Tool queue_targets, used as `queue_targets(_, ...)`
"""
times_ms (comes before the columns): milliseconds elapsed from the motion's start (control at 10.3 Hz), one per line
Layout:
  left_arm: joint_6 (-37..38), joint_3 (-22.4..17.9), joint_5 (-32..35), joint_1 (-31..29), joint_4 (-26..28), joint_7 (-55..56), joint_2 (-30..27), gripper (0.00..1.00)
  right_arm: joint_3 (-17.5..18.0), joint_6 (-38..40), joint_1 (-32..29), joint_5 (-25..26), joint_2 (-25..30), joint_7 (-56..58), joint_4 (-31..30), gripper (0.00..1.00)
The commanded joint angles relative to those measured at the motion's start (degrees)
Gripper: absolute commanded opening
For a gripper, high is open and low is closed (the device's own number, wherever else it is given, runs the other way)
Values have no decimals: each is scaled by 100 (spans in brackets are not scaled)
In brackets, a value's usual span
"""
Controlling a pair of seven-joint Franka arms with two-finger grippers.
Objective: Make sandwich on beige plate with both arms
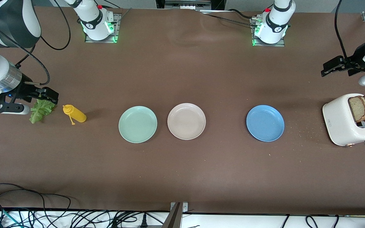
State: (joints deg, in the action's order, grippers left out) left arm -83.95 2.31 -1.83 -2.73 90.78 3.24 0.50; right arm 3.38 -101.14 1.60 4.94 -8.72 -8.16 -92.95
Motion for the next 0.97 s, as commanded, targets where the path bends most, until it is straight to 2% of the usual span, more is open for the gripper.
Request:
queue_targets(0,168,-2,113,19,-201,-96,90,100,66,121,-64,-2,-77,-54,172,100)
queue_targets(194,168,-2,113,19,-201,-96,90,100,66,121,-64,-28,-86,-89,172,100)
queue_targets(388,168,-2,113,27,-193,-96,90,100,57,130,-116,-387,-86,-150,164,100)
queue_targets(872,177,-2,113,27,-184,-96,90,100,57,130,-143,-406,-77,-133,164,100)
